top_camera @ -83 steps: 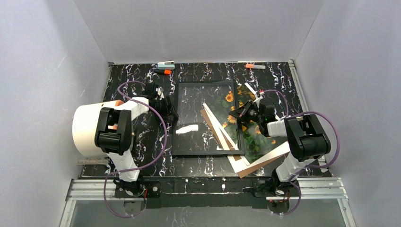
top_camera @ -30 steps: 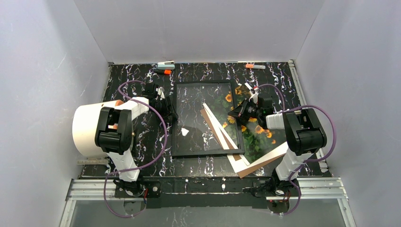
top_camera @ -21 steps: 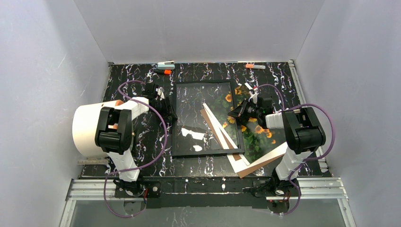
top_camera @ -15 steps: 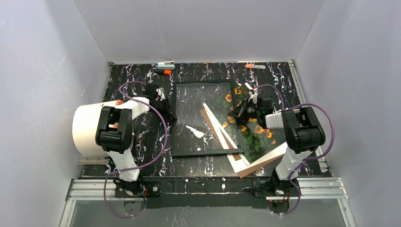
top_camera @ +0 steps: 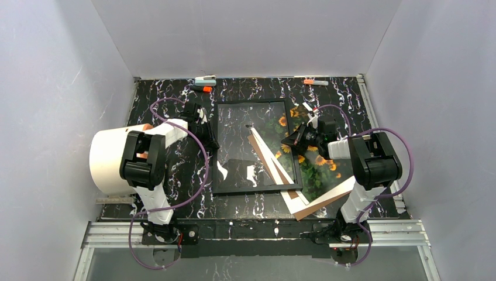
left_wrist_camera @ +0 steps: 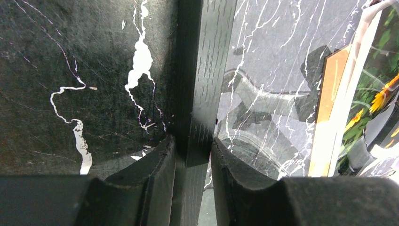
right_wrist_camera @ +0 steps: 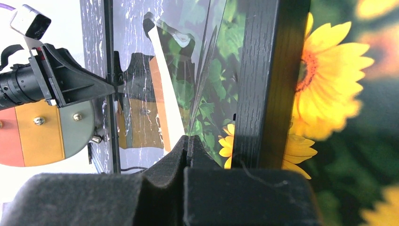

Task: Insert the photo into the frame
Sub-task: Place the photo frame item in the photo frame, then adjust the photo frame item on the photo frame.

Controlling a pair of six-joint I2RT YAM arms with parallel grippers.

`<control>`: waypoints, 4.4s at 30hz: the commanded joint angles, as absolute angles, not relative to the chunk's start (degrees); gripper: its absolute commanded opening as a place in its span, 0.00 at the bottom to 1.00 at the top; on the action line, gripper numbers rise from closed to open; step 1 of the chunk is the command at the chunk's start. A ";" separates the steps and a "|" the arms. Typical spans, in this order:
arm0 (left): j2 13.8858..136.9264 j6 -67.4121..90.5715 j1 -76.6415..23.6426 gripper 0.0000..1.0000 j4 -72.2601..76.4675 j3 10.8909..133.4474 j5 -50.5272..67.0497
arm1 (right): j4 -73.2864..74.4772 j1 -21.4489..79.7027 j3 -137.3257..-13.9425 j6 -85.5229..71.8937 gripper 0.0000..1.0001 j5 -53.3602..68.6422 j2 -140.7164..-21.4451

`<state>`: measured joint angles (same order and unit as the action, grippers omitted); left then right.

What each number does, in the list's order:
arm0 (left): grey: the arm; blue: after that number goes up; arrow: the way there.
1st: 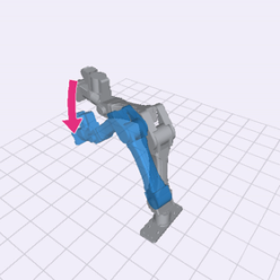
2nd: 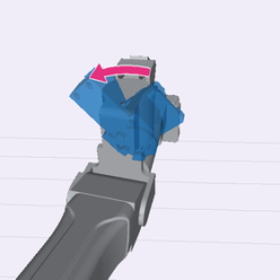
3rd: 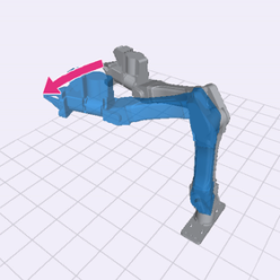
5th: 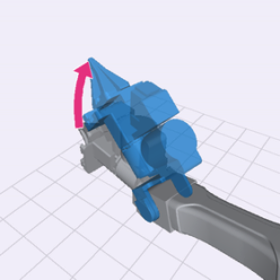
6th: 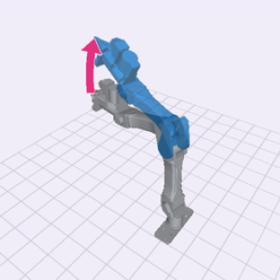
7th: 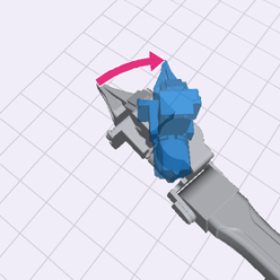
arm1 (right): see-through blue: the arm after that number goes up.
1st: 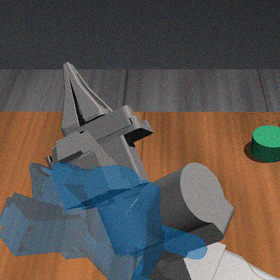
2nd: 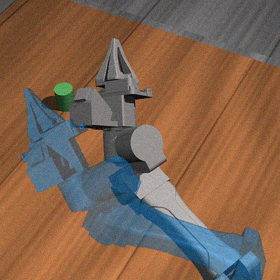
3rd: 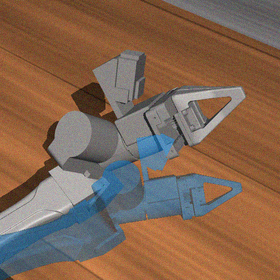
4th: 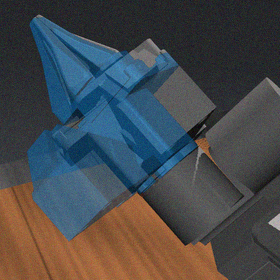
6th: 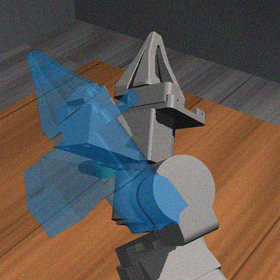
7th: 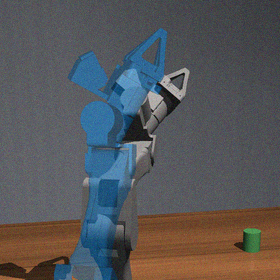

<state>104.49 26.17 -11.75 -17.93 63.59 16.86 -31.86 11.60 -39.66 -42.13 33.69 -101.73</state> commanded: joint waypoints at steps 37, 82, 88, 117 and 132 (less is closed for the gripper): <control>107.33 21.92 -11.77 0.25 -22.77 60.45 10.00 | -6.71 18.55 -59.18 -37.23 0.54 20.64 -96.12; 130.14 23.25 -10.97 0.92 -20.57 101.33 3.35 | -16.96 23.53 -72.72 -41.04 0.46 26.27 -110.65; 131.28 23.40 -10.99 0.72 -20.92 101.06 3.57 | -17.66 23.55 -77.35 -41.95 0.42 25.73 -115.47; 130.91 22.14 -10.98 0.62 -21.91 99.16 7.56 | -14.14 26.81 -108.41 -44.69 0.34 17.94 -143.06; 127.48 23.14 -10.90 0.76 -22.70 103.49 10.66 | -15.99 25.09 -104.63 -43.70 0.37 20.42 -129.70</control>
